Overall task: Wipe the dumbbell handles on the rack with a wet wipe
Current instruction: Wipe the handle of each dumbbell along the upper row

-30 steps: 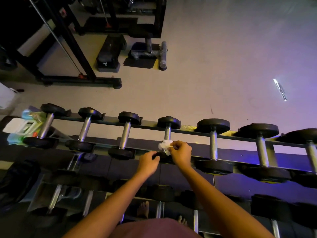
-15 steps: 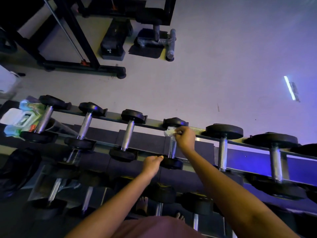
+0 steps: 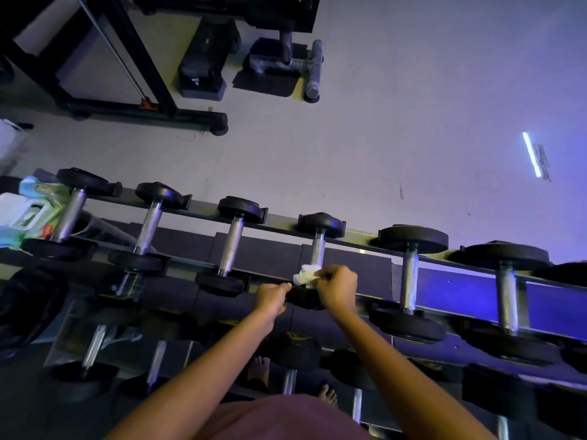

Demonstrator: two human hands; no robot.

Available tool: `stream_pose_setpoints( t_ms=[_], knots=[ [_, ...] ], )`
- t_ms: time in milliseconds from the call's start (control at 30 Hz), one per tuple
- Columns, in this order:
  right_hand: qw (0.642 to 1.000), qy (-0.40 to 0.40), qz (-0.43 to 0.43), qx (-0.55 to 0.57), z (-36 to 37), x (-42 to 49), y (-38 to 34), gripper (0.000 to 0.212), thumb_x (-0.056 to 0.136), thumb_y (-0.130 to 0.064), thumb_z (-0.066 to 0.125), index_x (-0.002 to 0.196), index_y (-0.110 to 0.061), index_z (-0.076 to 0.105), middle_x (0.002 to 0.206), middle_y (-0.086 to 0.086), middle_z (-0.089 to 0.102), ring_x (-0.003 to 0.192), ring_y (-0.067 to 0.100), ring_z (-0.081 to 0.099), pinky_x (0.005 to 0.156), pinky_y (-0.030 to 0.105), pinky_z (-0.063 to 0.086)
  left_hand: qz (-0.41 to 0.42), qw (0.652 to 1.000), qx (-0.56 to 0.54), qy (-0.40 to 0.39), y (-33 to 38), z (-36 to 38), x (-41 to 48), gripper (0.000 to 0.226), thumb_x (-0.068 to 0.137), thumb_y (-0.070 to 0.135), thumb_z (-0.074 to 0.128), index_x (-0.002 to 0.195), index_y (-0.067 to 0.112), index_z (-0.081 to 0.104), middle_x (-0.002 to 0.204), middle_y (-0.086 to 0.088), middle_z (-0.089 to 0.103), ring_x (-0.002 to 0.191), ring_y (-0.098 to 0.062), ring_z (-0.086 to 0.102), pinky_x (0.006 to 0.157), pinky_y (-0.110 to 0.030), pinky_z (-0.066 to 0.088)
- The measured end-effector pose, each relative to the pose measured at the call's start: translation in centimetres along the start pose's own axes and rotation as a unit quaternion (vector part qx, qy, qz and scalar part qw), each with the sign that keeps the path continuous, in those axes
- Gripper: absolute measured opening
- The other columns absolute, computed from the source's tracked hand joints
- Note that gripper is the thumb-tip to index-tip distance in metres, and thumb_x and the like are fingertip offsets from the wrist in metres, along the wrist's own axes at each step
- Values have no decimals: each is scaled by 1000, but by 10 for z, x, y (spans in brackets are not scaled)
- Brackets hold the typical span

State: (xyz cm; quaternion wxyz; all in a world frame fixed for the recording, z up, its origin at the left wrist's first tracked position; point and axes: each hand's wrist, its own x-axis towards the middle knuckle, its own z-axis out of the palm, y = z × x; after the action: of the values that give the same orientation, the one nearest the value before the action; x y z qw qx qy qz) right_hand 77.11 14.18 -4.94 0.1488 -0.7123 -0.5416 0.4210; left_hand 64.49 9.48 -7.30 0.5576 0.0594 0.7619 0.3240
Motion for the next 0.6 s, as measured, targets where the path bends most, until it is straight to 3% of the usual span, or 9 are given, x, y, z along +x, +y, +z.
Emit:
stream_pose_setpoints(
  t_ms=[133, 300, 533, 600],
  knots=[
    [999, 32, -10, 23, -5, 31, -30, 22, 80, 3, 61, 94, -5, 75, 91, 12, 72, 78, 21, 67, 74, 32, 57, -15, 1000, -19, -5, -4, 0, -1, 19, 93, 16, 60, 74, 13, 56, 91, -13, 57, 86, -24, 55, 63, -26, 47],
    [998, 54, -12, -3, -13, 55, -59, 28, 79, 9, 53, 92, -3, 76, 92, 13, 70, 67, 18, 54, 60, 21, 40, -29, 999, -34, -13, -4, 1, 0, 15, 94, 20, 58, 80, 14, 57, 94, -13, 60, 82, -22, 56, 63, -28, 48],
    [999, 34, 10, -13, -8, 31, -48, 23, 79, 4, 52, 82, -6, 72, 88, 15, 69, 85, 32, 65, 65, 29, 47, -26, 999, -39, -8, -4, 4, 1, 13, 93, 20, 58, 82, 14, 57, 92, -12, 61, 74, -20, 56, 69, -32, 49],
    [999, 25, 21, -14, -7, 17, -45, 22, 80, 2, 53, 86, -6, 73, 94, 13, 70, 91, 29, 65, 73, 30, 50, -26, 999, -33, -10, -4, 4, 0, 11, 92, 22, 59, 91, 11, 58, 101, -15, 62, 84, -24, 58, 72, -34, 50]
  ],
)
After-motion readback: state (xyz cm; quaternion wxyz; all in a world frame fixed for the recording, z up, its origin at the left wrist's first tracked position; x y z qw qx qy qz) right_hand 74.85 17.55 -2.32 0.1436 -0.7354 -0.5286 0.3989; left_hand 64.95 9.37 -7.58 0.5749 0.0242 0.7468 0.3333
